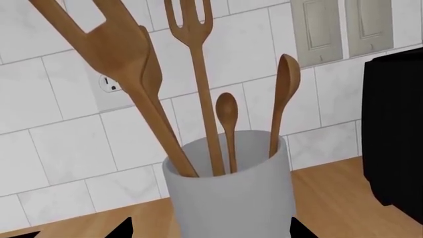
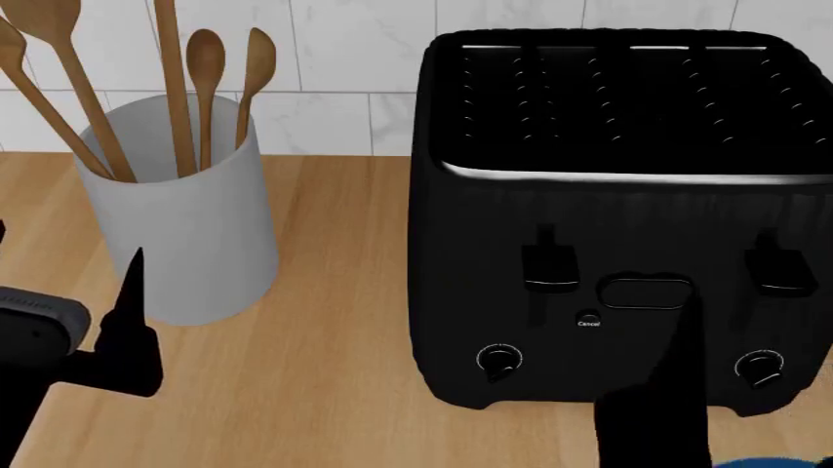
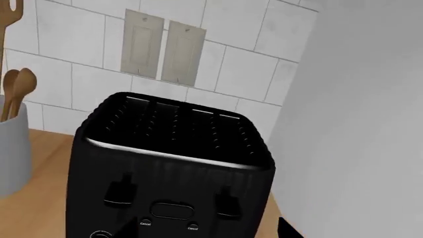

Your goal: Place the toasted item on a plate.

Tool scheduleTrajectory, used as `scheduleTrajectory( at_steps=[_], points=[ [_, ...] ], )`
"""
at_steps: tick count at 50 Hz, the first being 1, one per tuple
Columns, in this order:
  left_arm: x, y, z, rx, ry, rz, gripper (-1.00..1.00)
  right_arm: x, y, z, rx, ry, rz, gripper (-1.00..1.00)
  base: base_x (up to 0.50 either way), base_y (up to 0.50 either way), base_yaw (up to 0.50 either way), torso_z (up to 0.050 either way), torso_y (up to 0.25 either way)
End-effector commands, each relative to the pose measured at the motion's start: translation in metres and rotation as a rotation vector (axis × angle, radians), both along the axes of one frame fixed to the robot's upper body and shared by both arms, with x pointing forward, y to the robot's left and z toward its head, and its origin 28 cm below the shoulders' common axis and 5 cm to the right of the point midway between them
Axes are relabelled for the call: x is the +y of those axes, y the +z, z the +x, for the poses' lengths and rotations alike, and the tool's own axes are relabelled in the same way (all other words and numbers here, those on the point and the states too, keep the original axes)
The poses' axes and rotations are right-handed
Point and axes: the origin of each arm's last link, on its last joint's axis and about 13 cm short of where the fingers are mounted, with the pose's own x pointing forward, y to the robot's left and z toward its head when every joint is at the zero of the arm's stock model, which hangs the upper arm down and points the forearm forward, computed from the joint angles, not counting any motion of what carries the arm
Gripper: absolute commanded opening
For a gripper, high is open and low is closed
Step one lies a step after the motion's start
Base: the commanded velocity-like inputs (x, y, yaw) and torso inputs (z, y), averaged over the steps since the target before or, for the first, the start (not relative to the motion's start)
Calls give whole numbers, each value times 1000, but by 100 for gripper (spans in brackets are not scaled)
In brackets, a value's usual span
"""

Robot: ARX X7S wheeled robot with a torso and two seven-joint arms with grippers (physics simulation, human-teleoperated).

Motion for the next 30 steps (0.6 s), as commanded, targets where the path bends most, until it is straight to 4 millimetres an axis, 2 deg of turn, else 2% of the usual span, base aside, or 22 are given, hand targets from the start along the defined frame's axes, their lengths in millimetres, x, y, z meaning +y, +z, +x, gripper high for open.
scheduleTrajectory(
  at_steps=[1, 12, 30],
  points=[
    [0, 2, 0, -3, -4, 3, 100, 0, 24, -4, -79, -9, -5, 100, 0, 0, 0, 0, 0],
    [0, 2, 0, -2, -4, 7, 100, -2, 45, -15, -146, -21, -19, 100, 0, 0, 0, 0, 0],
    [0, 0, 0, -1, -4, 2, 100, -12, 62, -19, -222, -23, -56, 100, 0, 0, 0, 0, 0]
  ],
)
